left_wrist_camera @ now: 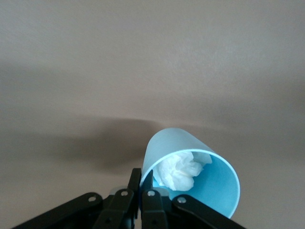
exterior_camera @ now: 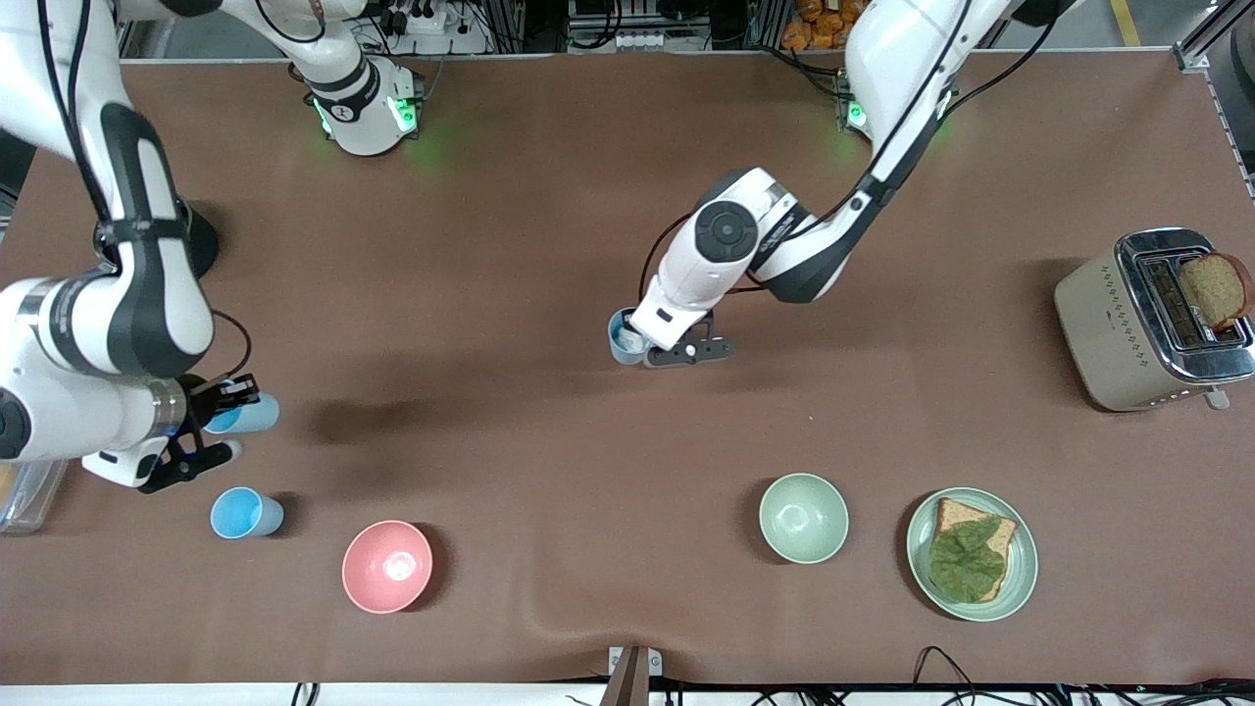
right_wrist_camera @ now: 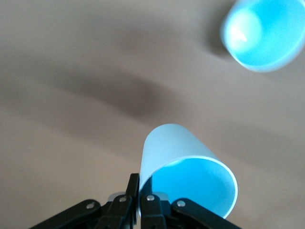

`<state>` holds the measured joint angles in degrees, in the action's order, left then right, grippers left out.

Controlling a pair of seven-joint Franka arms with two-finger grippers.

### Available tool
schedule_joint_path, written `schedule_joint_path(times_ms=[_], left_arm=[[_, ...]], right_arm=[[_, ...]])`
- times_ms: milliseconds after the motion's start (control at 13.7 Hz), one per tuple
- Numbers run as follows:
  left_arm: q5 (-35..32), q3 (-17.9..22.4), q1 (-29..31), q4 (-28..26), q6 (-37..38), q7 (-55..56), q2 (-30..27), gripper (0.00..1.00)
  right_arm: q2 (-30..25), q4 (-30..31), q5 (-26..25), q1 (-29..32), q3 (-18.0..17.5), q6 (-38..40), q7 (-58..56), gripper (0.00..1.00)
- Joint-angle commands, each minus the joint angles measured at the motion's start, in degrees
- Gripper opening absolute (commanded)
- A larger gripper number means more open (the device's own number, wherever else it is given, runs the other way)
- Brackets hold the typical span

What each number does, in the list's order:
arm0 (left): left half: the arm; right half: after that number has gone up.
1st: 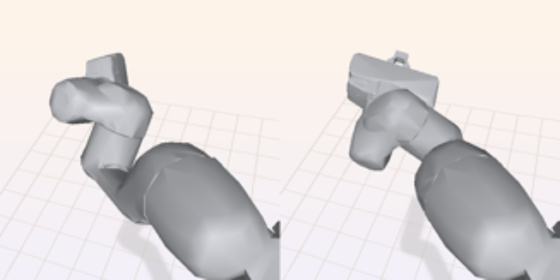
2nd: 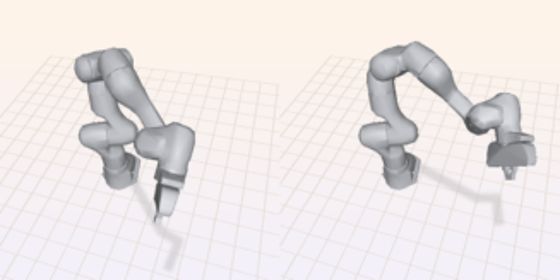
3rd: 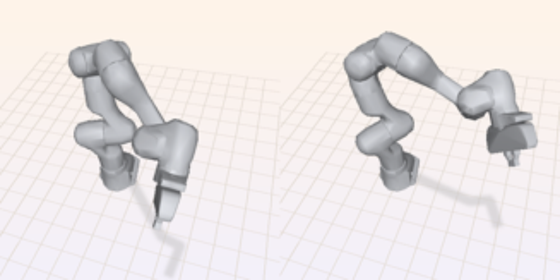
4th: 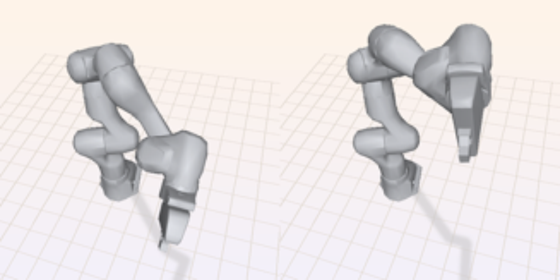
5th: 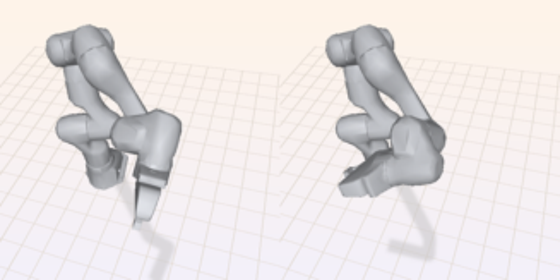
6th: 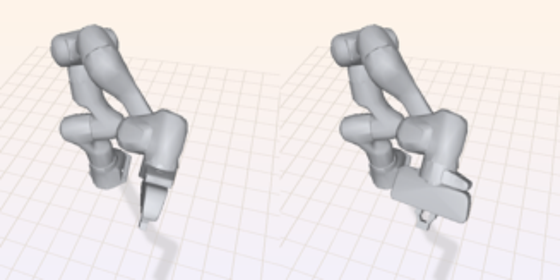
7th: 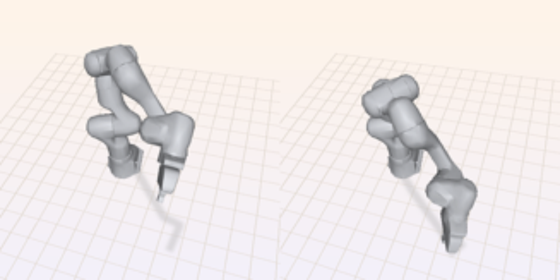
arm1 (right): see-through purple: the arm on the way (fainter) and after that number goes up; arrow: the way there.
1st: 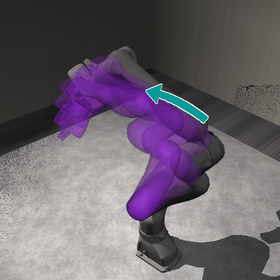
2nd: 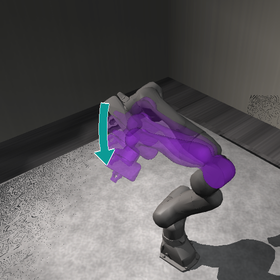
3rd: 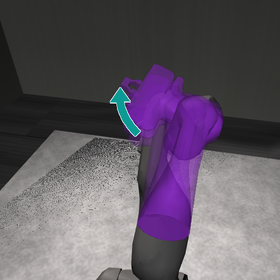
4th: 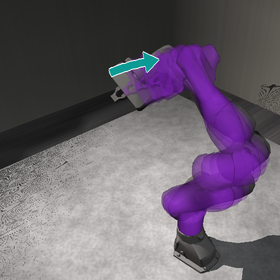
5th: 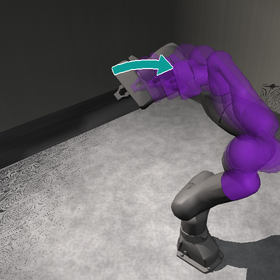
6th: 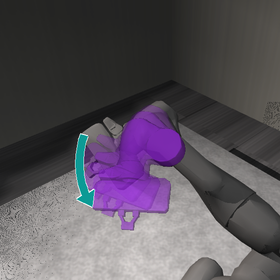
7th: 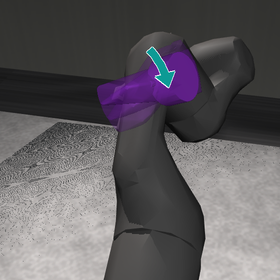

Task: Stack blue cups with both arms
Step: 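Carry the blue cup with the left gripper to the table middle, then set the cup down and open the left gripper while the right gripper lifts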

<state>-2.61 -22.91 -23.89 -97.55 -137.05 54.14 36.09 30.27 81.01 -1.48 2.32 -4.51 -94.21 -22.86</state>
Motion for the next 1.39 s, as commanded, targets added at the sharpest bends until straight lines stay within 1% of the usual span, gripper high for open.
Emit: schedule_joint_path(times_ms=[0,146,220,293,366,439,512,659,732,951,1024,1171,1244,1317], left_arm=[[-1.43,5.05,-6.07,4.3,1.34,3.16,2.5,0.0],[-1.43,5.33,-6.78,4.3,1.26,3.25,3.29,0.0],[-1.52,5.51,-6.96,4.21,1.26,3.34,3.55,0.06],[-2.04,5.51,-6.88,4.21,1.26,3.34,3.55,0.22],[-2.48,5.51,-6.88,4.21,1.34,3.43,3.55,0.49],[-2.48,5.51,-6.61,3.95,1.34,3.95,3.03,0.95],[-2.57,5.51,-6.35,3.95,1.6,4.21,2.5,1.0],[-2.48,5.51,-6.0,4.03,4.23,4.48,-0.21,1.0],[-2.48,5.6,-5.13,4.12,6.94,4.57,-2.66,1.0],[-2.57,5.51,4.25,4.3,19.32,3.78,-14.78,1.0],[-2.66,5.6,7.77,4.73,21.97,3.34,-17.77,1.0],[-2.57,5.6,14.1,6.31,28.81,-4.0,-21.48,1.0],[-2.66,5.6,17.52,7.1,32.16,-9.61,-22.71,1.0],[-2.66,5.51,21.21,7.63,34.54,-15.93,-23.86,1.0]], right_arm=[[-3.54,-0.76,0.16,-7.14,-0.59,2.8,3.77,0.0],[-3.72,-1.64,0.25,-9.52,-2.08,2.46,3.61,0.0],[-3.64,-2.25,0.16,-10.05,-3.39,2.19,3.52,0.0],[-3.55,-2.6,-0.01,-10.49,-5.06,1.84,3.52,0.0],[-3.55,-2.61,-0.1,-10.93,-6.12,1.06,3.43,0.0],[-3.46,-2.61,-0.1,-12.07,-6.3,0.18,3.43,0.0],[-3.46,-2.61,-0.19,-12.95,-6.22,-0.53,3.35,0.0],[-3.28,-2.61,-0.63,-15.06,-6.22,-1.58,3.43,0.0],[-3.28,-2.61,-0.72,-16.11,-6.22,-2.37,4.04,0.0],[-3.11,-2.61,-0.98,-19.72,-6.04,-5.44,4.14,0.0],[-2.85,-2.52,-0.46,-20.07,-6.13,-7.37,4.05,0.0],[-2.14,-2.26,-1.15,-24.1,-6.04,-9.49,4.05,0.0],[-1.44,-2.26,-2.46,-26.38,-5.95,-9.5,4.05,0.0],[-1.18,-2.26,-4.91,-28.93,-6.04,-9.5,3.87,0.0]])
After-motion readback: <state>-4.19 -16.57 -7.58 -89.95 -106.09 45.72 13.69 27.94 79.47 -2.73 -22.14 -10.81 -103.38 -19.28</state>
